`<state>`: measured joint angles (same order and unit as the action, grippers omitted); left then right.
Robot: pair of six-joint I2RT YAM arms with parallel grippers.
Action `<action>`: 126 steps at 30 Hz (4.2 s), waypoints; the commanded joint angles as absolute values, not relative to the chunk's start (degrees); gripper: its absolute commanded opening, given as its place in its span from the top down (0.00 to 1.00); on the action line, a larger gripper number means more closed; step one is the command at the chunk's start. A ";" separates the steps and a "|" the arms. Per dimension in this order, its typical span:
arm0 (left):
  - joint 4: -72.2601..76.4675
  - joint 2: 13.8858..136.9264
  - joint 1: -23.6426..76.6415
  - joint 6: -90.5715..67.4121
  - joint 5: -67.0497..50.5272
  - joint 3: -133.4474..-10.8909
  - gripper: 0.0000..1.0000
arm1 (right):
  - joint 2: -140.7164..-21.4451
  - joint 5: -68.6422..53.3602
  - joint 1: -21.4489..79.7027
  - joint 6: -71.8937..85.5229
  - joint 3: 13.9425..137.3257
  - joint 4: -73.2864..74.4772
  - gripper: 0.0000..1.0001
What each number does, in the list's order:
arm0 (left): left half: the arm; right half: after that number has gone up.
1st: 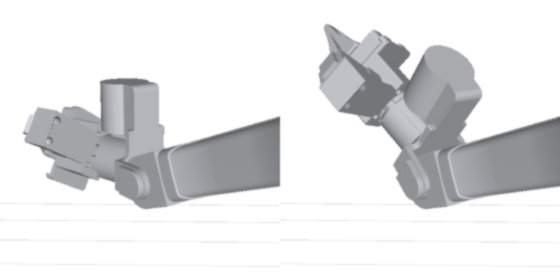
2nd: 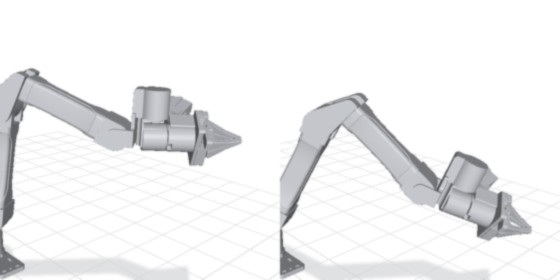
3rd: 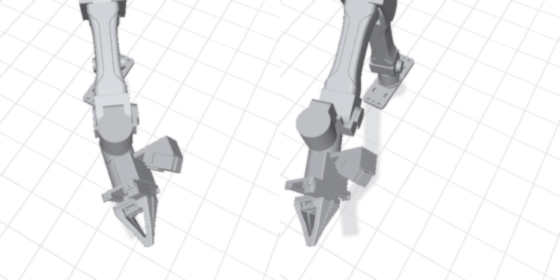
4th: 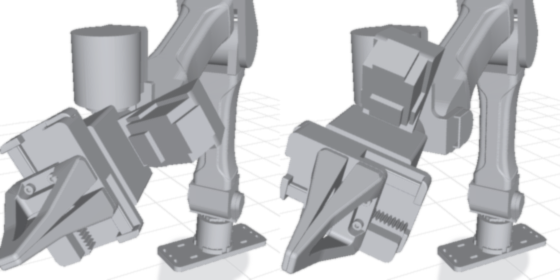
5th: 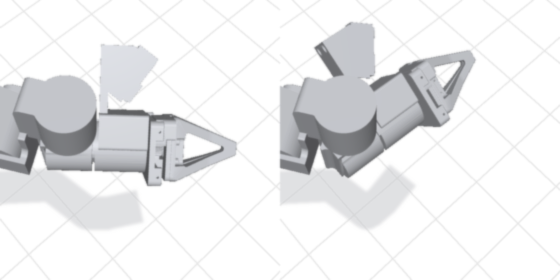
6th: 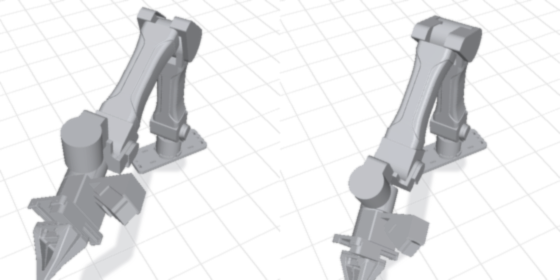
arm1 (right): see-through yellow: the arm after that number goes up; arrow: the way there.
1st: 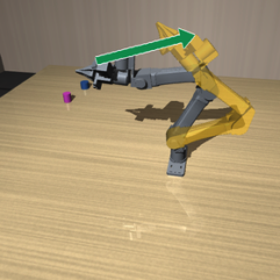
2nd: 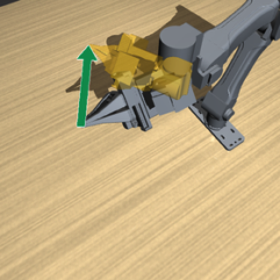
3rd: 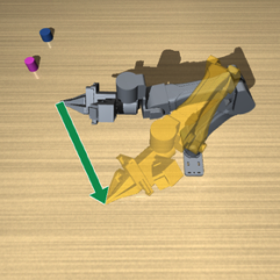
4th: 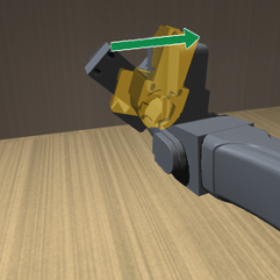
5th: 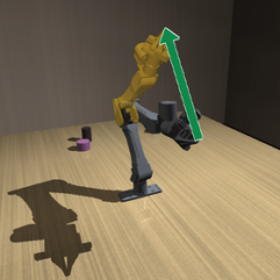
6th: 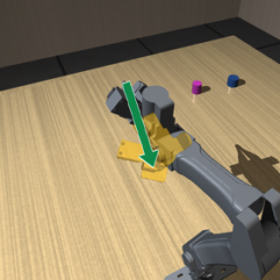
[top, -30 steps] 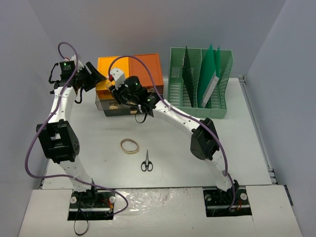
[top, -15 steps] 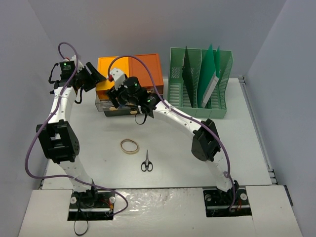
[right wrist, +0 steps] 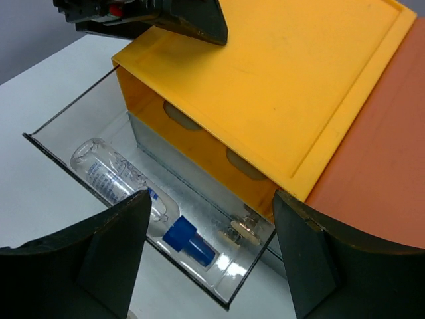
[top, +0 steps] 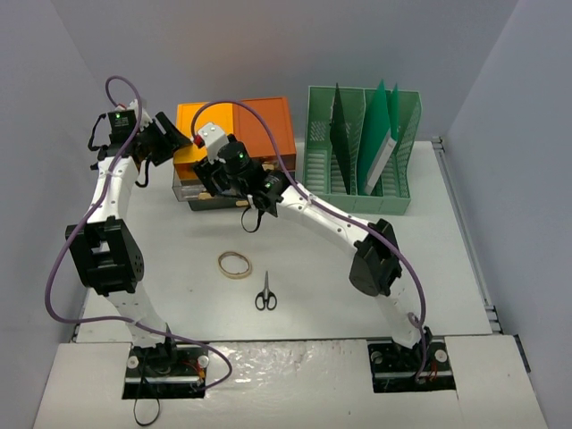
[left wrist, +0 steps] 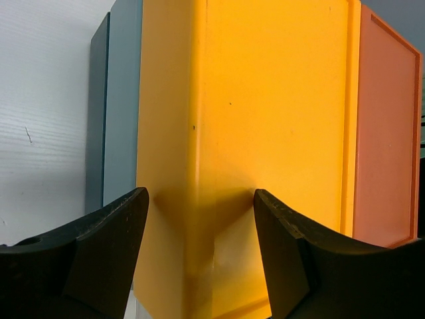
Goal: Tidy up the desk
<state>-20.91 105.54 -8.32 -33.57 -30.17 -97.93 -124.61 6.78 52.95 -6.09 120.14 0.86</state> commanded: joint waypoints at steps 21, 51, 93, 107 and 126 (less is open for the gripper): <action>-27.05 107.82 -7.91 -31.40 -26.57 -97.21 0.40 | -103.62 9.44 60.52 13.20 98.47 1.82 0.31; -27.29 106.25 -7.30 -30.43 -25.69 -95.35 0.40 | -128.43 9.87 54.14 9.45 119.75 -8.46 0.32; -27.42 102.95 -6.61 -28.37 -24.38 -91.99 0.40 | -122.51 33.92 52.65 9.88 89.33 -41.23 0.27; -29.22 103.38 -6.50 -27.55 -24.17 -93.71 0.40 | -131.17 38.42 52.29 9.28 95.69 -51.45 0.33; -29.27 103.80 -6.42 -27.08 -23.82 -93.69 0.40 | -127.14 44.48 52.39 5.97 93.64 -47.47 1.00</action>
